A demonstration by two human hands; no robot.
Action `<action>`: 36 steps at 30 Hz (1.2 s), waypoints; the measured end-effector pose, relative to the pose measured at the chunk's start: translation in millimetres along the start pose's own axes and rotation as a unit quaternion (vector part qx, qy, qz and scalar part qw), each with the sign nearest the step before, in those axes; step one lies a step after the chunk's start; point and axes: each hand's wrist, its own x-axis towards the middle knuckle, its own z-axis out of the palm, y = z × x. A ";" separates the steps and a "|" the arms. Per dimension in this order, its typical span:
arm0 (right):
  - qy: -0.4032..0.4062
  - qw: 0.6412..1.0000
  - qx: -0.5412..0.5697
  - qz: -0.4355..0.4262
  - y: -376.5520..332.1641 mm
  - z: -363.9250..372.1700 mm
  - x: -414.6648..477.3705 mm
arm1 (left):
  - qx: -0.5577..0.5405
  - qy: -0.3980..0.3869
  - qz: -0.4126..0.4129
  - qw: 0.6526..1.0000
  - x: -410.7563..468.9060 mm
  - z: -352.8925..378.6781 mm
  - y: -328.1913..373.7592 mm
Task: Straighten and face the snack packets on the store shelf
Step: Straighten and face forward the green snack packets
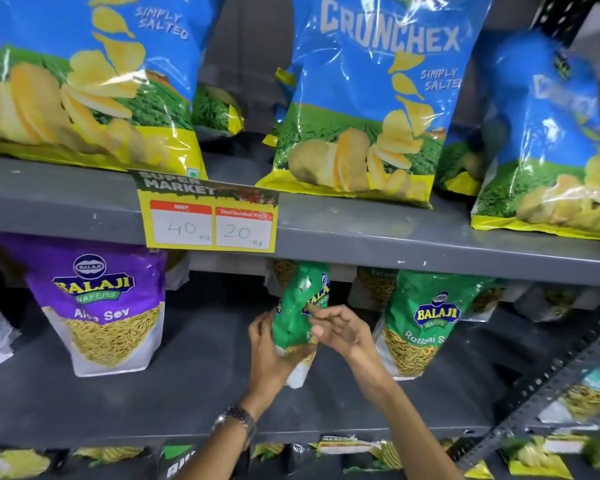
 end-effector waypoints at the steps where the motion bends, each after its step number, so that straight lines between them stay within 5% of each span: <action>1: 0.020 1.000 -0.001 -0.009 -0.5 -2.2 2.1 | 0.011 -0.002 0.002 1.000 4.0 -4.1 -0.1; 5: 0.216 0.974 -0.065 -0.014 13.6 -20.9 26.8 | 0.048 -0.037 -0.001 0.998 20.3 -28.1 -3.9; 11: 0.099 0.986 -0.085 0.104 32.8 -33.9 37.9 | 0.063 -0.128 -0.011 0.990 37.3 -58.9 6.7; 23: 0.111 0.992 -0.040 0.044 51.9 -29.7 35.0 | -0.063 -0.072 -0.035 0.995 21.6 -48.9 -17.2; 26: 0.103 0.993 -0.045 0.038 55.6 -30.8 33.9 | -0.068 -0.019 -0.024 0.997 8.8 -39.6 -16.2; 29: 0.138 0.987 -0.082 0.009 54.6 -29.4 27.8 | -0.074 0.129 0.046 0.988 -19.1 -19.2 -12.5; 32: 0.359 0.917 -0.120 -0.124 43.4 -40.1 9.6 | -0.043 0.128 0.135 0.982 -51.2 15.6 -3.7; 34: 0.510 0.832 -0.099 -0.195 33.5 -65.4 -0.3 | -0.052 0.013 0.122 0.991 -58.9 41.8 7.3; 36: 0.585 0.787 -0.056 -0.191 29.7 -104.4 -3.3 | -0.026 -0.130 0.085 0.988 -50.0 67.5 24.1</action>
